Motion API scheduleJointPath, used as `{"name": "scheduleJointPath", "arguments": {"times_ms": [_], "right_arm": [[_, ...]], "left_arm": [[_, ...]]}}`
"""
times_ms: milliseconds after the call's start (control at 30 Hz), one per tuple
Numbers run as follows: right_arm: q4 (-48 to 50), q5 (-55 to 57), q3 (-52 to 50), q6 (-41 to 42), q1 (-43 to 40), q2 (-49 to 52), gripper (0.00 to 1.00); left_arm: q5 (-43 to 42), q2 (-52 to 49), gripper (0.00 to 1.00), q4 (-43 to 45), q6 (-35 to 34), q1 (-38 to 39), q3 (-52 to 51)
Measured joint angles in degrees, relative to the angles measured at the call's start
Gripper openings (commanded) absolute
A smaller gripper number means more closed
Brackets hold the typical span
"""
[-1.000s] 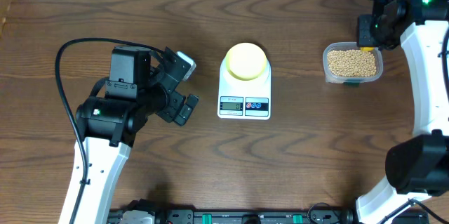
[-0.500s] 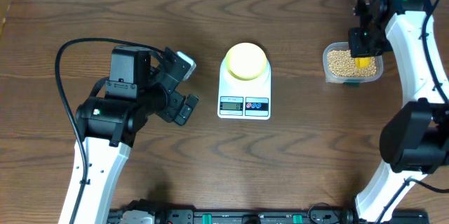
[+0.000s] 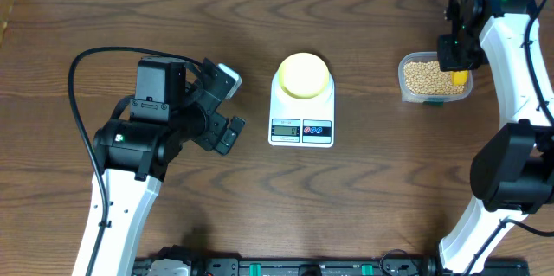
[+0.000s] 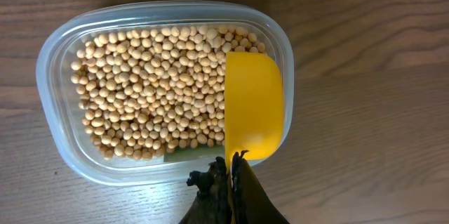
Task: Scoop item into bowl and weigh 50g on scale
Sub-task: 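Lower the scoop into the soybeans with the right gripper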
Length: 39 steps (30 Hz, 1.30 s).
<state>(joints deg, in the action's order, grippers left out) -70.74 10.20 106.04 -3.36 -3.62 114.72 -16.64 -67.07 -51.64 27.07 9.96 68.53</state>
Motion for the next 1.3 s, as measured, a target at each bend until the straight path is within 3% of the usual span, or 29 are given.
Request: {"name": "scheduleJointPath", "arguments": {"times_ms": [767,1300], "right_arm": [[1.33,-14.84,0.00,-0.02,-0.85,5.29,0.01],[1.64,-30.47,-0.02,-0.02,-8.22,6.78,0.01]], "left_arm": [[0.00,0.00,0.98,-0.02,0.00,0.00,0.00],[0.00,0.00,0.98,-0.02,0.00,0.00,0.00]]}}
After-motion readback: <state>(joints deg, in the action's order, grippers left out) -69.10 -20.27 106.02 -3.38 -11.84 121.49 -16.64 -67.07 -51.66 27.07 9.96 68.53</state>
